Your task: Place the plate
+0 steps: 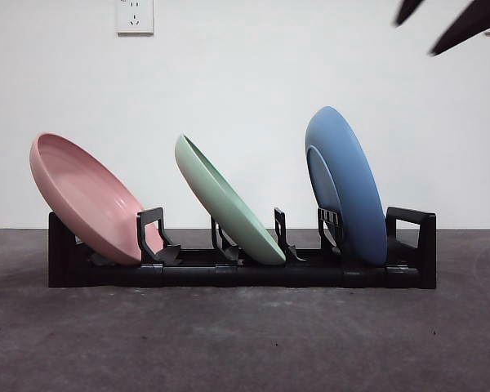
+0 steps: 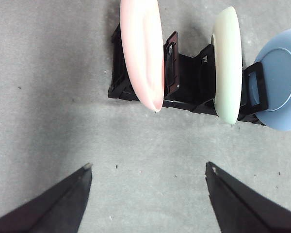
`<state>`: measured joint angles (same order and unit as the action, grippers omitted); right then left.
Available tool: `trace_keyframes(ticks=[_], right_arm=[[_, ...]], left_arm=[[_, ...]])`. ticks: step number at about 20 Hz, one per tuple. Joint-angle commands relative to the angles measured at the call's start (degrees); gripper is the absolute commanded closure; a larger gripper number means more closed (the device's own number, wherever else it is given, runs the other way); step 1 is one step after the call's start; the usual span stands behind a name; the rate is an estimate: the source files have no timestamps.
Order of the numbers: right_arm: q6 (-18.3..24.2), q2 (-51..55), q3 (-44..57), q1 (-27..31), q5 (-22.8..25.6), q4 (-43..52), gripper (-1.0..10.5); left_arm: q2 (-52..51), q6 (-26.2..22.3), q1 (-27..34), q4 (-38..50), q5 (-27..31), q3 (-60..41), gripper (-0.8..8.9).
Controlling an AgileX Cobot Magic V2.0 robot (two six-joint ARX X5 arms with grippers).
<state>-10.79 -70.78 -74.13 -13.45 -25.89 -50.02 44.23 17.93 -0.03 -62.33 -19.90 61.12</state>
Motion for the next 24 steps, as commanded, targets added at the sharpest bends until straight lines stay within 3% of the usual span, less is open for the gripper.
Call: trace_keyframes(ticks=[1, 8, 14, 17, 24], right_arm=[[0.0, -7.0, -4.7, -1.7, -1.6, 1.2, 6.8], [1.0, -20.8, -11.5, -5.7, -0.3, 5.9, 6.9], [1.9, -23.6, -11.5, -6.0, 1.4, 7.5, 9.3], [1.9, -23.6, -11.5, -6.0, 1.2, 7.1, 9.4], [1.6, -17.4, -16.6, -5.9, -5.8, 0.0, 9.4]], left_arm=[[0.3, -0.8, -0.1, 0.6, -0.5, 1.4, 4.38], [0.3, -0.8, -0.1, 0.6, -0.5, 1.4, 4.38], [0.3, -1.4, -0.1, 0.7, -0.4, 1.4, 4.38], [0.3, -2.5, -0.1, 0.8, -0.4, 1.4, 4.38], [0.3, -2.5, -0.1, 0.9, -0.4, 1.4, 4.38]])
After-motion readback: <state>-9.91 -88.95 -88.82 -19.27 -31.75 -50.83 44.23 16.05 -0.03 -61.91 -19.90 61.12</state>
